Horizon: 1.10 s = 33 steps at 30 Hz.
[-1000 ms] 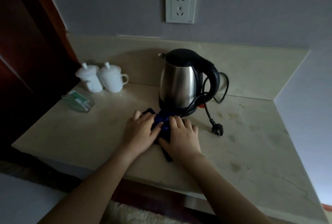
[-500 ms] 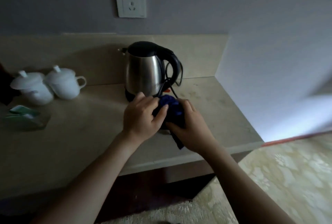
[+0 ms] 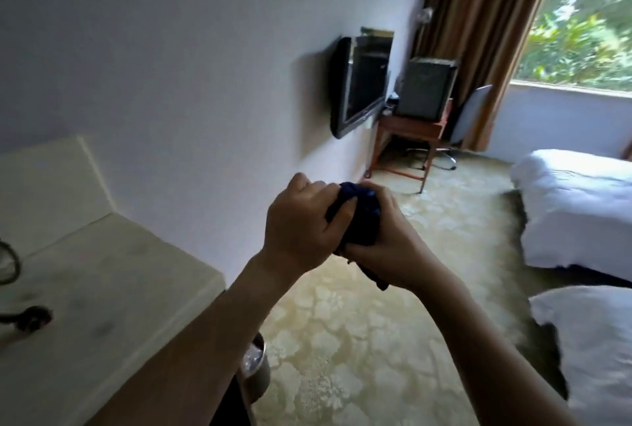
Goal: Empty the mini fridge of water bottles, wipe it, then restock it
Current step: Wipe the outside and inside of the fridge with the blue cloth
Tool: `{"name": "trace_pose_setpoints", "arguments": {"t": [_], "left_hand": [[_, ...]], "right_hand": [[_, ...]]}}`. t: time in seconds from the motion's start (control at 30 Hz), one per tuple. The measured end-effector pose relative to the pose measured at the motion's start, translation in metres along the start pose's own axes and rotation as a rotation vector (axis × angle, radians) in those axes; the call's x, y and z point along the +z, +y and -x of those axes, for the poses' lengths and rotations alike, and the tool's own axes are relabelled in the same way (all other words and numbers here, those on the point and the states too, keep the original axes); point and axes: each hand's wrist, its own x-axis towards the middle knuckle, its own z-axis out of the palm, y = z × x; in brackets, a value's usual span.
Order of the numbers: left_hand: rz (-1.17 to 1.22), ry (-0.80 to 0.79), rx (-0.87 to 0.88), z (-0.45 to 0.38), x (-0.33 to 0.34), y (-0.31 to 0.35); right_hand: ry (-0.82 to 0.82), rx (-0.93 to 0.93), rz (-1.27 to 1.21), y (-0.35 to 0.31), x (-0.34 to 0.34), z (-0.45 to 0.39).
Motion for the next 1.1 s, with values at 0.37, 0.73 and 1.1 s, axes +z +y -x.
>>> {"name": "trace_pose_setpoints", "arguments": {"t": [0.37,0.73,1.1], "left_hand": [[0.32,-0.11,0.243,-0.112,0.196,0.175],[0.332,-0.093,0.222,-0.198,0.338,0.177],[0.372,-0.054,0.196,-0.353,0.561,0.1]], "right_hand": [[0.371,0.108,0.184,0.121,-0.239,0.037],[0.404,0.156,0.105,0.23,-0.314,-0.049],[0.397,0.184,0.116,0.402,-0.392,-0.253]]}}
